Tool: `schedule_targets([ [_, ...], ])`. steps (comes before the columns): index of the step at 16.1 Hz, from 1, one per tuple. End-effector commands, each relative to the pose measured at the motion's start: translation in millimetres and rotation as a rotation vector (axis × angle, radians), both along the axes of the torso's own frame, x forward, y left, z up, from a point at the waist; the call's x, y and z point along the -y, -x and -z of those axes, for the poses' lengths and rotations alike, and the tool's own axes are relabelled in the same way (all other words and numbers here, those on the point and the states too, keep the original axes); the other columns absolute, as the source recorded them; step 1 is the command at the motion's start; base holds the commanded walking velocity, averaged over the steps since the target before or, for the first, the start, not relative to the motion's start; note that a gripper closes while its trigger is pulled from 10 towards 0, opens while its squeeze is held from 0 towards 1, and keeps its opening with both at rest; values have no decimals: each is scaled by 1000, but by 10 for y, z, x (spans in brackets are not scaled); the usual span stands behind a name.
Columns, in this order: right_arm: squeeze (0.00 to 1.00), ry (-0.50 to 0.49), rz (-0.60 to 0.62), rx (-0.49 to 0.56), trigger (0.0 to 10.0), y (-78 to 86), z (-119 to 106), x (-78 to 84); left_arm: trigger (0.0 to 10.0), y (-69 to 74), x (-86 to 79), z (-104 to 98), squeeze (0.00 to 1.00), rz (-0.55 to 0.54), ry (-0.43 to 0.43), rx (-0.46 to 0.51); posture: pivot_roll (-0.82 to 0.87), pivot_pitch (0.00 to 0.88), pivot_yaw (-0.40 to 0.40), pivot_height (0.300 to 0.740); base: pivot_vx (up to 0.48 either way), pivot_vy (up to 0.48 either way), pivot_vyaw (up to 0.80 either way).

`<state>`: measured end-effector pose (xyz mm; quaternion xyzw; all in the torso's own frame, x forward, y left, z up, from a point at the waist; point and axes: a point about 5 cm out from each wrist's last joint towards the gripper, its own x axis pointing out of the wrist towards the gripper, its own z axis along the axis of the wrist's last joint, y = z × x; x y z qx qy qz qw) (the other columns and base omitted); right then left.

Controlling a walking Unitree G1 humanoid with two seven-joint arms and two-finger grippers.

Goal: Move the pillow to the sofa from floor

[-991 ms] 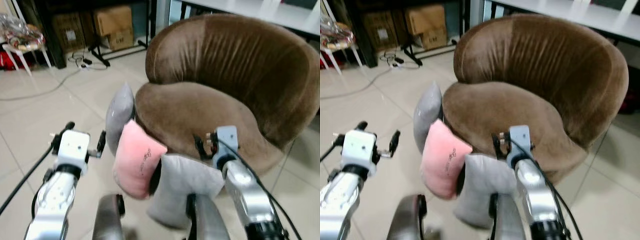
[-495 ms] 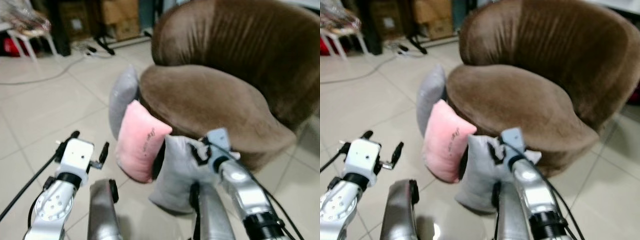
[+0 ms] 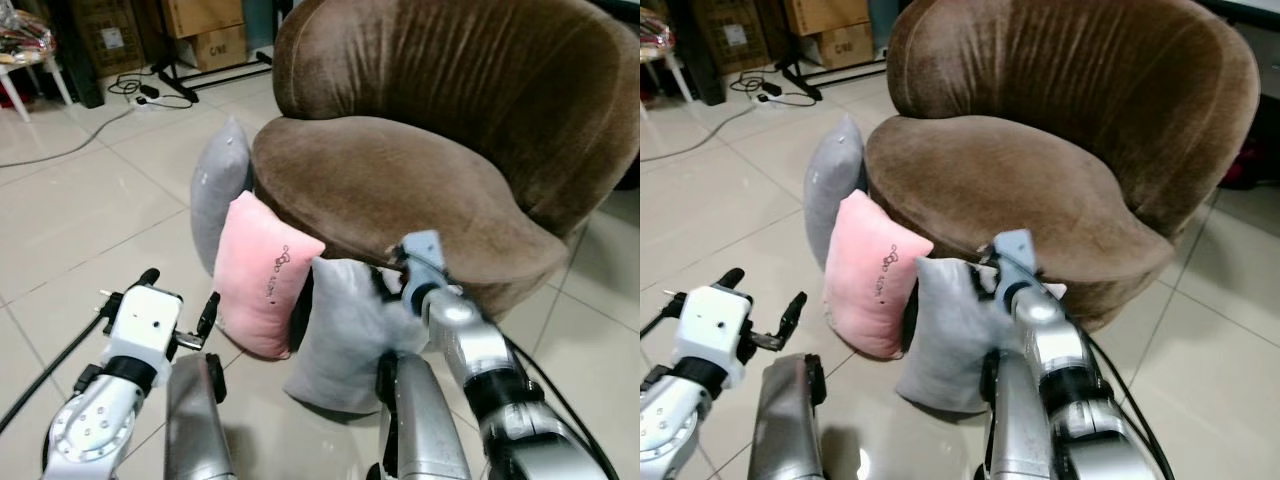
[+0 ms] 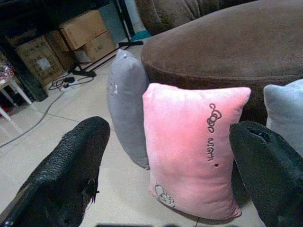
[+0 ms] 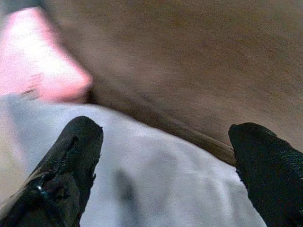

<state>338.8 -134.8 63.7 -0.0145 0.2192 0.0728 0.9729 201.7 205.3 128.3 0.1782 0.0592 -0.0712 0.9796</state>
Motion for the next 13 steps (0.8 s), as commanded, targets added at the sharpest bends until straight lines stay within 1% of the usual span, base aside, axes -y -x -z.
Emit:
schedule_targets([
  [1, 1000, -33, 121, -26, 10000, -29, 32, 143, 10000, 22, 15, -55, 0, 27, 5, -4, 27, 0, -46, 431, 0, 0, 0],
  [2, 1000, -63, 220, -59, 10000, -49, 71, 240, 10000, 49, 35, -81, 0, 54, 8, -18, 37, 0, -35, 431, 0, 0, 0],
  [4, 1000, -63, 334, -108, 10000, -32, 160, 358, 10000, 100, 51, -118, 0, 89, 12, -49, 50, 1, -22, 431, 0, 0, 0],
  [5, 1000, -97, 414, -138, 10000, 2, 215, 400, 10000, 118, 44, -123, 0, 96, 8, -59, 56, 5, -13, 431, 0, 0, 0],
  [6, 1000, -105, 457, -150, 10000, 20, 241, 424, 10000, 125, 39, -125, 0, 100, 6, -65, 60, 5, -6, 431, 0, 0, 0],
  [7, 1000, -123, 529, -150, 10000, 48, 277, 465, 10000, 138, 32, -137, 0, 113, 8, -80, 61, 5, 6, 431, 0, 0, 0],
  [8, 0, -262, 623, -196, 10000, 129, 392, 453, 10000, 151, 43, -152, 0, 153, 28, -110, 73, 8, 15, 431, 0, 0, 0],
  [9, 0, -341, 639, -234, 10000, 169, 456, 396, 10000, 164, 52, -154, 0, 173, 45, -132, 80, 7, 16, 431, 0, 0, 0],
  [10, 0, -426, 624, -262, 10000, 190, 496, 303, 10000, 179, 63, -154, 0, 190, 59, -148, 86, 9, 18, 431, 0, 0, 0],
  [11, 0, -527, 590, -281, 10000, 207, 529, 155, 10000, 211, 74, -150, 0, 206, 65, -166, 94, 10, 20, 431, 0, 0, 0],
  [12, 0, -595, 561, -293, 10000, 227, 554, 28, 10000, 239, 81, -143, 0, 214, 66, -180, 98, 12, 22, 431, 0, 0, 0],
  [13, 0, -629, 544, -294, 8549, 244, 570, -54, 10000, 257, 83, -141, 0, 216, 65, -186, 99, 12, 21, 431, 0, 0, 0],
])
